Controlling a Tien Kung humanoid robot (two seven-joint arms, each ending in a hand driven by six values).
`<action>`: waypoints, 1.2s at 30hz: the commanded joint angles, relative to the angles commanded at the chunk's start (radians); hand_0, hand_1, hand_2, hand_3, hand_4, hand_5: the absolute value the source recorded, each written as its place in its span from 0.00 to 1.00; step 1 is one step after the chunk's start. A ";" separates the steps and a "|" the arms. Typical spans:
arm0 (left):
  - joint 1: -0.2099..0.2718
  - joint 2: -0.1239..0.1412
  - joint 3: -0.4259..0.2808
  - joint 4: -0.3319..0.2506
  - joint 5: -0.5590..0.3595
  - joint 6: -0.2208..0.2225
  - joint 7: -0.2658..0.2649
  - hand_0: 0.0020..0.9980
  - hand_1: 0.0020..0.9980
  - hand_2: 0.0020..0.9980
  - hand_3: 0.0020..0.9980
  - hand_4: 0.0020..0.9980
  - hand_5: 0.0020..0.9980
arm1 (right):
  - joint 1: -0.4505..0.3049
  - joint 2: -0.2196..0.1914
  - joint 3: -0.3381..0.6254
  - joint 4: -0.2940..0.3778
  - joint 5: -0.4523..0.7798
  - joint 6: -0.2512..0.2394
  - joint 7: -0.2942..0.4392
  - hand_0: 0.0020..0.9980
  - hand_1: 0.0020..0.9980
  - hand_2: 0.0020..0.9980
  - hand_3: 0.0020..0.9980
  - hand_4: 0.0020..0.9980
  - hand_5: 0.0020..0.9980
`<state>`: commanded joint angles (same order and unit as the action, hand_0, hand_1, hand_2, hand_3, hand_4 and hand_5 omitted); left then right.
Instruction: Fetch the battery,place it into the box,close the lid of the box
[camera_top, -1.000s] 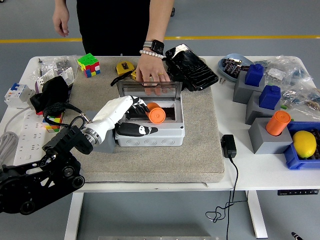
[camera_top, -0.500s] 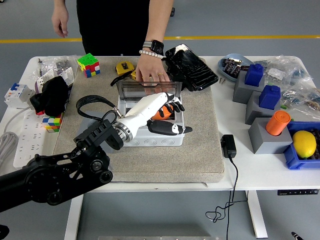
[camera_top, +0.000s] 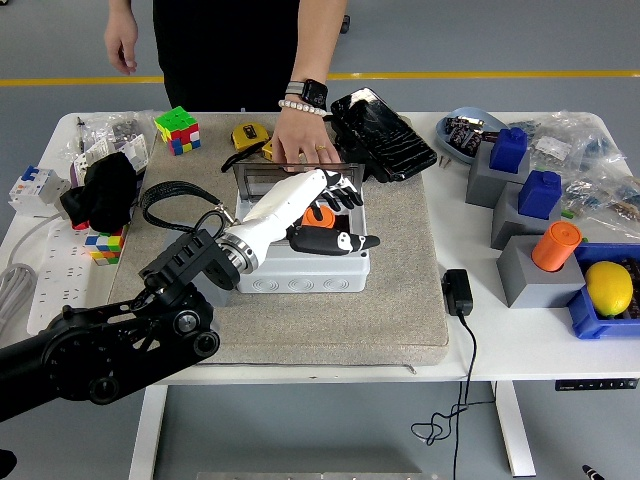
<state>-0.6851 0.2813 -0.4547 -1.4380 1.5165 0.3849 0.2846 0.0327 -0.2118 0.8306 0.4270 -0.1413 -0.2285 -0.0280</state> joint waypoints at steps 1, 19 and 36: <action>0.004 0.003 0.000 0.005 -0.001 -0.001 0.000 0.40 0.61 0.63 0.58 0.98 0.49 | 0.001 0.000 -0.001 0.000 0.000 0.000 0.000 0.57 0.64 0.65 0.54 0.87 0.41; 0.022 0.006 0.001 0.054 -0.009 0.009 -0.024 0.56 0.64 0.64 0.57 0.98 0.50 | 0.000 0.003 0.001 0.000 0.001 0.001 0.000 0.57 0.64 0.65 0.54 0.87 0.41; 0.024 0.014 0.003 0.078 -0.005 0.008 -0.025 0.56 0.63 0.63 0.57 0.97 0.49 | -0.001 0.002 0.003 0.000 0.001 0.001 0.000 0.57 0.64 0.65 0.54 0.87 0.41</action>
<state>-0.6615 0.2955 -0.4516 -1.3599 1.5118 0.3929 0.2601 0.0320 -0.2096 0.8340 0.4268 -0.1407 -0.2276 -0.0279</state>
